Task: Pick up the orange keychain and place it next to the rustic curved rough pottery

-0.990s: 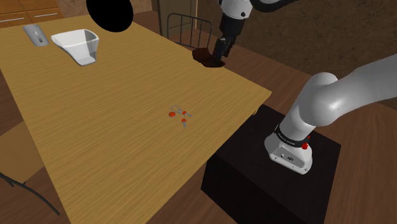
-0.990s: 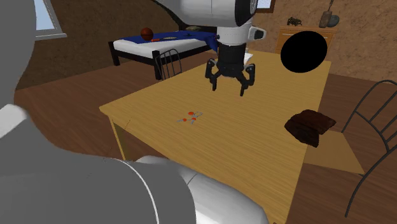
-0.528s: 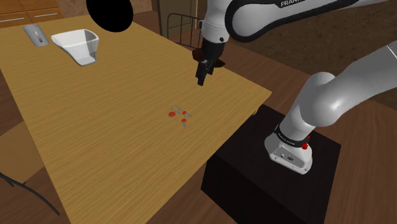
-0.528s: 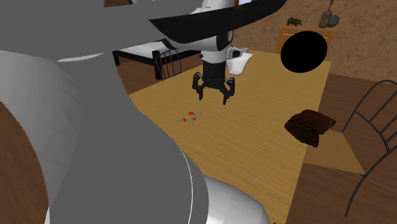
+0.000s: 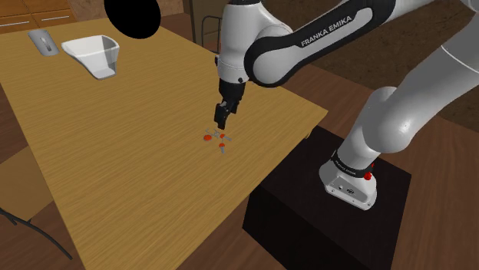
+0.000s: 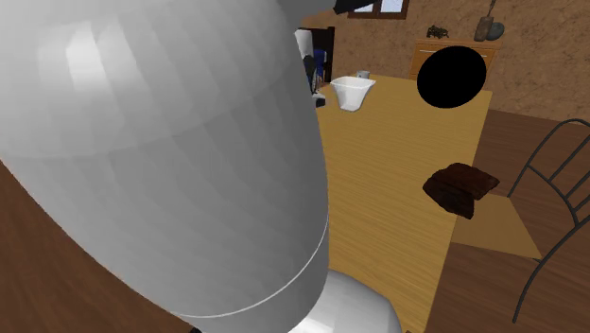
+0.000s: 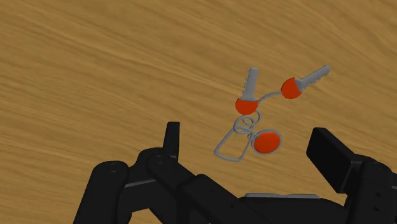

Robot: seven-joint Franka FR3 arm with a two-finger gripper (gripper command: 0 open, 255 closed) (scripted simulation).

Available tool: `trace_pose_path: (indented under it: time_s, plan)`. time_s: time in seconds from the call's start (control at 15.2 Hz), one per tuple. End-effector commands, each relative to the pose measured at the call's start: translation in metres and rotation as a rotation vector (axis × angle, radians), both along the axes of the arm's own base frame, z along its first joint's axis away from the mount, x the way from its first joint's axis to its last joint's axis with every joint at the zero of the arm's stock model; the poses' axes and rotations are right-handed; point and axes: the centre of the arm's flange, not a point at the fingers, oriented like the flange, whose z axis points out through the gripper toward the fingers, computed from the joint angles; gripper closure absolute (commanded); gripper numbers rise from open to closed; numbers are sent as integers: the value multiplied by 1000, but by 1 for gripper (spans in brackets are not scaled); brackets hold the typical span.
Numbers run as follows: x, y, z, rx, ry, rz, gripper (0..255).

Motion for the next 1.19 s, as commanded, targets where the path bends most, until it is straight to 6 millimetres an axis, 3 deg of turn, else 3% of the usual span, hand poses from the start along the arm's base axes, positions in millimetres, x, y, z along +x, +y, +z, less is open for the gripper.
trace_pose_path:
  time_s: [0.0,0.53,1.06,1.12]
  plan:
    - [4,19,-18,2,5,14,0]
    - [7,24,-60,3,6,16,0]
    - [7,24,-60,2,6,16,0]
    - [7,24,-60,2,6,16,255]
